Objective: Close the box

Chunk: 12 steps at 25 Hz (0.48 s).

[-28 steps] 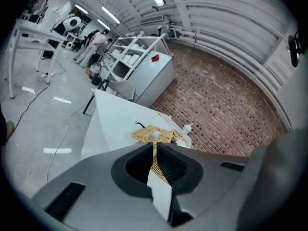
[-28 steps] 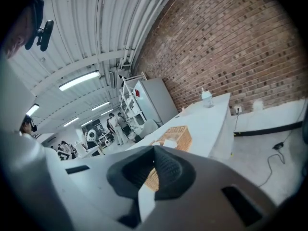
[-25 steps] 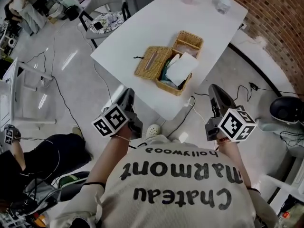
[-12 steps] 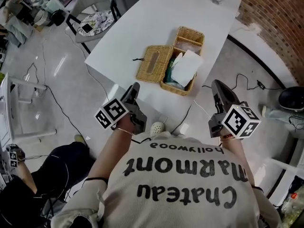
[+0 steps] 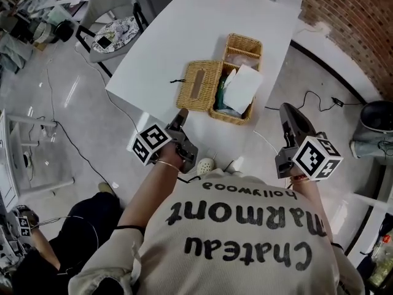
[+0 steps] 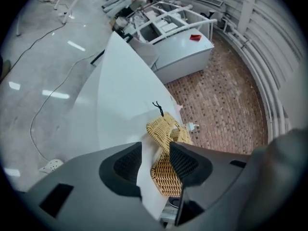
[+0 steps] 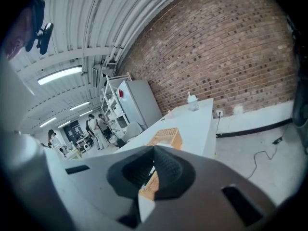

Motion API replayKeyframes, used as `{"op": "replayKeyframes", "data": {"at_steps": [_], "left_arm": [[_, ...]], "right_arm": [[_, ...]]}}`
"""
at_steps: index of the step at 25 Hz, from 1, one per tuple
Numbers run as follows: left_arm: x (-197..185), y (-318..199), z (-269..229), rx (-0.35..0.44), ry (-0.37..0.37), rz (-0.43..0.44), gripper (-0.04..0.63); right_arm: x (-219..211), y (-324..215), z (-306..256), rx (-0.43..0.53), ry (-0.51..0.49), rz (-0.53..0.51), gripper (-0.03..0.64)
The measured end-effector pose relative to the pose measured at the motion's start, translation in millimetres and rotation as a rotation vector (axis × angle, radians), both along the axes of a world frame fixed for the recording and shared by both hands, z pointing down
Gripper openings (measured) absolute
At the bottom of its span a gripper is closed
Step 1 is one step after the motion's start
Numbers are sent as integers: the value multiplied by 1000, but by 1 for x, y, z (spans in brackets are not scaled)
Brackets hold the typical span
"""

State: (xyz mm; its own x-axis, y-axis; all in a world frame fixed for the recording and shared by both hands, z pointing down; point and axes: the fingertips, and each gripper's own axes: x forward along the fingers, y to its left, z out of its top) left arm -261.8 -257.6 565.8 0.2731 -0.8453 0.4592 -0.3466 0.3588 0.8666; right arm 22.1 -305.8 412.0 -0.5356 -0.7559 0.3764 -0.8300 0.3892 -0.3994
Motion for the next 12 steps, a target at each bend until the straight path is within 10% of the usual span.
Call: {"op": "replayKeyframes", "data": {"at_steps": [12], "left_arm": [[3, -14, 10, 1, 129, -13, 173]], "right_arm": [[9, 6, -1, -5, 33, 63, 3]]}}
